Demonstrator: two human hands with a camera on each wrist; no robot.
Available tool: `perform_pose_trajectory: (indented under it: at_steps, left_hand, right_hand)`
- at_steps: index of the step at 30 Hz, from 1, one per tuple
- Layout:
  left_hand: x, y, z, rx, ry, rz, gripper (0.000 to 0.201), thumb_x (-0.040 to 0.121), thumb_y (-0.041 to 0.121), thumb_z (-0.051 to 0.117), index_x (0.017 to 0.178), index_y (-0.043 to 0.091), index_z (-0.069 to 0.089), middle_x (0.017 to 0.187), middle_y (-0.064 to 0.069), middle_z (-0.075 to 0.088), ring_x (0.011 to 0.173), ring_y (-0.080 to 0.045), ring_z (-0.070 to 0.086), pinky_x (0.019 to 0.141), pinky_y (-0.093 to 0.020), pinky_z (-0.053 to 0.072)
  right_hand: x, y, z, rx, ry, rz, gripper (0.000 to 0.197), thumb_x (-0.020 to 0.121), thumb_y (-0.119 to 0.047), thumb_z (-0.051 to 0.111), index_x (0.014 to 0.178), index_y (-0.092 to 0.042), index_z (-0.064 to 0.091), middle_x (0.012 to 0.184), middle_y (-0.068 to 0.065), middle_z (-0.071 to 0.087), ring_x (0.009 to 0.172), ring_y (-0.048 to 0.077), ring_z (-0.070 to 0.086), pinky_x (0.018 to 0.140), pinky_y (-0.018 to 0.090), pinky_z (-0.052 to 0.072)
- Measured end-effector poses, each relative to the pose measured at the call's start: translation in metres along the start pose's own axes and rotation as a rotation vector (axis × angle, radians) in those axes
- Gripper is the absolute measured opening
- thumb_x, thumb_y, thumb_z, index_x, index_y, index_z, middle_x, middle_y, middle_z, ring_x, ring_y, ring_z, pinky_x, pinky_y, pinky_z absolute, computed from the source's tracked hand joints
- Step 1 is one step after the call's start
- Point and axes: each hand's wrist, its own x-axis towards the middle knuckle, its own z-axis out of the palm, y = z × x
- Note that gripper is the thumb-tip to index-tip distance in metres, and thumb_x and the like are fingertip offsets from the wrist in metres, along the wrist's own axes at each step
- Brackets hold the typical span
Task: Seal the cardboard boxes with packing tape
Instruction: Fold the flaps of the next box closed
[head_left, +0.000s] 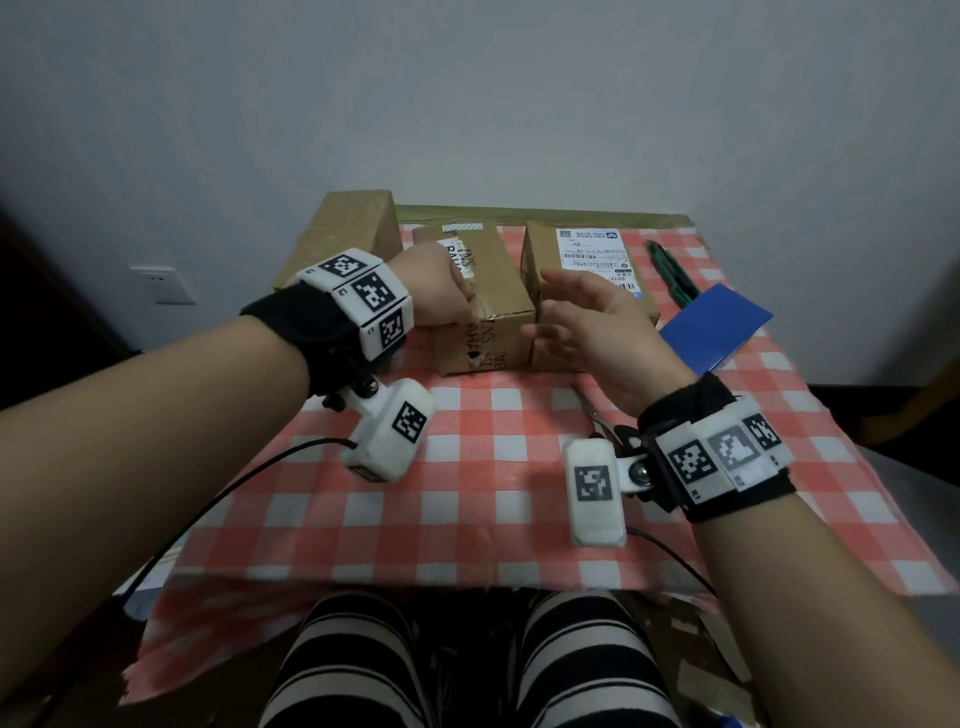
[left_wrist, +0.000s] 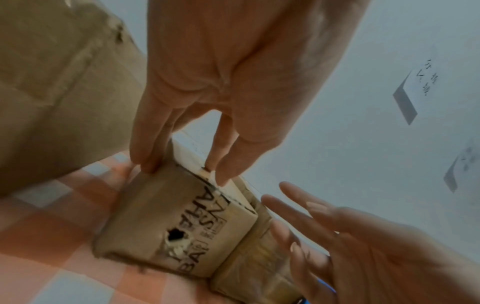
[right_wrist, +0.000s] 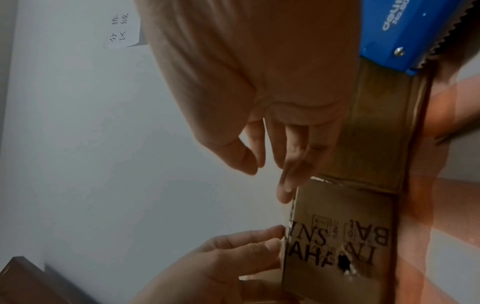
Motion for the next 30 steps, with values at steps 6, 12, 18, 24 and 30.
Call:
perform_pose_trajectory:
  at_steps: [6, 12, 18, 24, 30]
  left_hand:
    - [-0.013, -0.006, -0.005, -0.106, -0.065, -0.074, 0.021, 0.083, 0.014, 0.072, 0.104, 0.011, 0.073, 0.083, 0.0, 0.068, 0.076, -0.015, 0.064, 0.085, -0.033, 0.057]
    - [-0.027, -0.007, -0.001, -0.145, -0.096, -0.087, 0.009, 0.084, 0.016, 0.073, 0.091, 0.013, 0.067, 0.092, -0.005, 0.066, 0.082, -0.02, 0.063, 0.084, -0.037, 0.057]
    - [-0.04, -0.008, -0.009, -0.161, -0.192, -0.13, 0.02, 0.089, 0.019, 0.067, 0.105, 0.007, 0.064, 0.096, -0.012, 0.065, 0.083, -0.024, 0.062, 0.083, -0.041, 0.055]
    - [-0.051, -0.01, 0.004, -0.189, -0.266, -0.087, 0.046, 0.092, 0.011, 0.06, 0.136, 0.018, 0.047, 0.118, -0.009, 0.062, 0.085, -0.022, 0.059, 0.072, -0.034, 0.05]
    - [-0.065, -0.013, -0.001, -0.248, -0.252, -0.15, 0.041, 0.087, 0.002, 0.063, 0.126, 0.009, 0.056, 0.11, -0.015, 0.065, 0.096, -0.028, 0.065, 0.096, -0.045, 0.05]
  right_hand:
    - [-0.006, 0.0, 0.012, -0.067, -0.099, 0.041, 0.045, 0.098, -0.001, 0.053, 0.141, -0.011, 0.046, 0.131, 0.006, 0.052, 0.078, 0.021, 0.067, 0.077, 0.032, 0.056]
    - [-0.015, -0.007, 0.015, -0.214, -0.118, 0.044, 0.036, 0.097, -0.006, 0.055, 0.133, -0.009, 0.051, 0.126, 0.008, 0.055, 0.071, 0.014, 0.062, 0.081, 0.033, 0.056]
    - [-0.018, -0.001, 0.008, -0.328, -0.023, 0.061, 0.031, 0.095, -0.008, 0.06, 0.125, -0.01, 0.057, 0.11, 0.006, 0.06, 0.066, 0.008, 0.059, 0.07, 0.026, 0.053]
    - [-0.024, 0.012, 0.009, -0.425, -0.084, 0.122, 0.059, 0.09, -0.004, 0.065, 0.144, -0.012, 0.044, 0.135, 0.004, 0.057, 0.121, 0.019, 0.056, 0.102, 0.027, 0.044]
    - [-0.033, 0.009, 0.003, -0.4, -0.019, 0.14, 0.062, 0.092, -0.006, 0.064, 0.148, -0.011, 0.037, 0.121, 0.009, 0.063, 0.104, 0.019, 0.063, 0.071, 0.016, 0.048]
